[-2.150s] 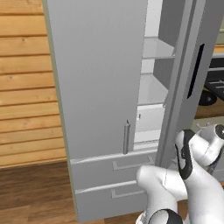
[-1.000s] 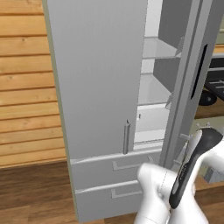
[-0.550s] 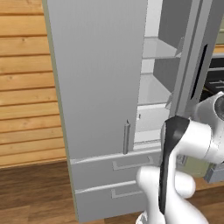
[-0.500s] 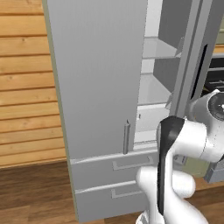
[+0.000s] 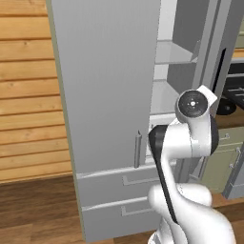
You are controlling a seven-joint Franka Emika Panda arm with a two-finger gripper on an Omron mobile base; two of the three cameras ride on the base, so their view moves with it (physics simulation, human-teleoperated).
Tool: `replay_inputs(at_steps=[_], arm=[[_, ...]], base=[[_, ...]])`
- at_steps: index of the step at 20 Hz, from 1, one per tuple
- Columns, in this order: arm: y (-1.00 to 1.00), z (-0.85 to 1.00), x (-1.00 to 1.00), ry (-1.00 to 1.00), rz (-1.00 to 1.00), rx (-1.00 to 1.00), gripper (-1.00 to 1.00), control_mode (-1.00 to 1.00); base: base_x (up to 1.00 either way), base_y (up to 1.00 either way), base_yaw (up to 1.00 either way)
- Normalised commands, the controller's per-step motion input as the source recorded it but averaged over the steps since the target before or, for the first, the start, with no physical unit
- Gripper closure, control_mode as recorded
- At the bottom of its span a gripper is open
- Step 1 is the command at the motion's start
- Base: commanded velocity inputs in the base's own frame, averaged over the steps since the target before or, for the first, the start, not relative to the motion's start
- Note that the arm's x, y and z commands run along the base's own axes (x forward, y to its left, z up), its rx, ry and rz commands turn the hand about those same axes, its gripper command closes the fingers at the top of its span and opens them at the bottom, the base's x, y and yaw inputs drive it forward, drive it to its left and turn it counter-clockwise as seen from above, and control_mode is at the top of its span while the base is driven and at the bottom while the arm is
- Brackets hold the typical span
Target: Grab a lemon wedge from the fridge and one ice cube from the ice bowl, and put them in the glass of lemonade.
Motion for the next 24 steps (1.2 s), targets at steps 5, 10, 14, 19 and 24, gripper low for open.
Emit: replay_inputs(at_steps=[5, 10, 14, 19, 24], arm=[[0.03, 0.09, 0.60, 0.06, -0.05, -0.10, 1.00, -1.00], [0.06, 0.15, 0.04, 0.00, -0.02, -0.10, -1.00, -1.00], [0.00, 0.00, 0.00, 0.00, -0.04, -0.08, -1.00, -1.00], [0.00, 0.00, 0.42, 0.04, 0.00, -0.02, -1.00, -1.00], [0.00, 0.00, 0.72, 0.10, -0.01, -0.07, -1.00, -1.00]], base=[[0.00, 0.00, 0.00], [0.00, 0.00, 0.00], [0.00, 0.00, 0.00], [0.00, 0.00, 0.00], [0.00, 0.00, 0.00]])
